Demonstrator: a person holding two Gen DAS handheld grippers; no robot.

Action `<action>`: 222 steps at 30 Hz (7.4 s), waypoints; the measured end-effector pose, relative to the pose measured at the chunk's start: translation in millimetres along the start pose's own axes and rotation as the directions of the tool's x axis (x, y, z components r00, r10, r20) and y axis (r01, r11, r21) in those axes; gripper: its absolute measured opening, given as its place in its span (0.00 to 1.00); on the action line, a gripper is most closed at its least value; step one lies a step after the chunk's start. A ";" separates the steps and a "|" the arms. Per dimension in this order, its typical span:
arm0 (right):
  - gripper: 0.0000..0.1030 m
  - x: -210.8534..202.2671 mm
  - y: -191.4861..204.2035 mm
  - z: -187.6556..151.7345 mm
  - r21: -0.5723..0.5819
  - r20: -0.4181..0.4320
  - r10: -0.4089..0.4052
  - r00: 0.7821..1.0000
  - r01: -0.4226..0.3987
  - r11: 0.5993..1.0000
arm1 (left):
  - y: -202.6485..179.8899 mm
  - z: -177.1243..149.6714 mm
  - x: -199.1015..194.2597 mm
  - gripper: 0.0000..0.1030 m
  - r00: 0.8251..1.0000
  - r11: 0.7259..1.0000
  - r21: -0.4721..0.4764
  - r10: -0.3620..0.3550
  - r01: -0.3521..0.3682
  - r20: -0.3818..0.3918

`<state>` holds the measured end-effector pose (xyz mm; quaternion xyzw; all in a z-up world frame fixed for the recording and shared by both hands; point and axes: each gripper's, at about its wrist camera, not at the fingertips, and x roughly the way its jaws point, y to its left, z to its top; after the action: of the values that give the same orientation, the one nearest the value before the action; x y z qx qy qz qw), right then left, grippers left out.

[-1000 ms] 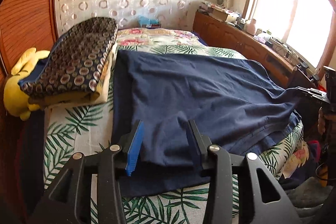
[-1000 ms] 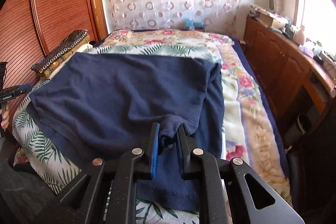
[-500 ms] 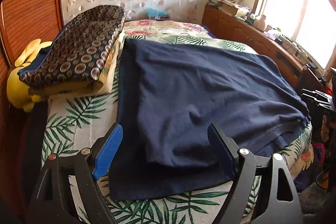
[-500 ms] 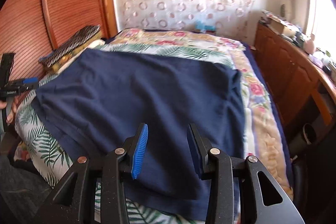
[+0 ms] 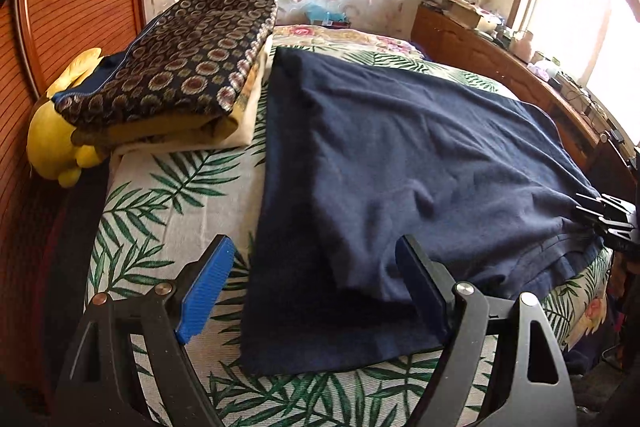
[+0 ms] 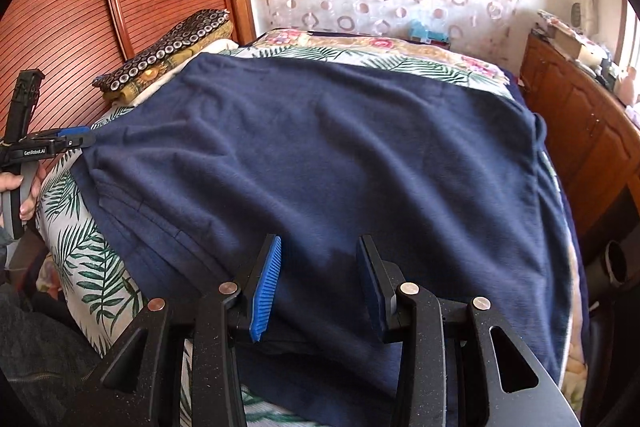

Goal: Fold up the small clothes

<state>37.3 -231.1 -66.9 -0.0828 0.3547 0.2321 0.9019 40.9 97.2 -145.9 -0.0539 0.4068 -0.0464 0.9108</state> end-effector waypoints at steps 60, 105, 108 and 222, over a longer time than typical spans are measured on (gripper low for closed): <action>0.59 7.1 14.1 -23.7 -0.051 0.101 -0.039 0.994 0.045 0.998 | 14.4 11.2 -8.1 0.47 0.997 0.997 -0.081 0.001 0.005 0.073; 0.59 -53.1 -60.4 -26.3 0.115 0.143 -0.170 0.975 0.154 0.981 | -236.1 114.2 -30.4 0.08 0.875 0.810 0.416 -0.480 0.415 0.063; 0.59 -58.1 -67.6 -31.8 0.143 0.146 -0.177 0.973 0.156 0.977 | -263.0 115.8 -36.3 0.08 0.870 0.787 0.465 -0.488 0.406 0.067; 0.45 7.5 -41.7 84.1 -0.033 0.088 -0.105 0.991 0.108 0.994 | -161.7 41.7 12.6 0.78 0.951 0.933 0.236 -0.297 0.270 0.089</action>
<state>112.6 -238.6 -10.9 -0.1086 0.3063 0.1935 0.9257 73.8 -62.0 -105.5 -0.0131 0.3298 -0.2191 0.9182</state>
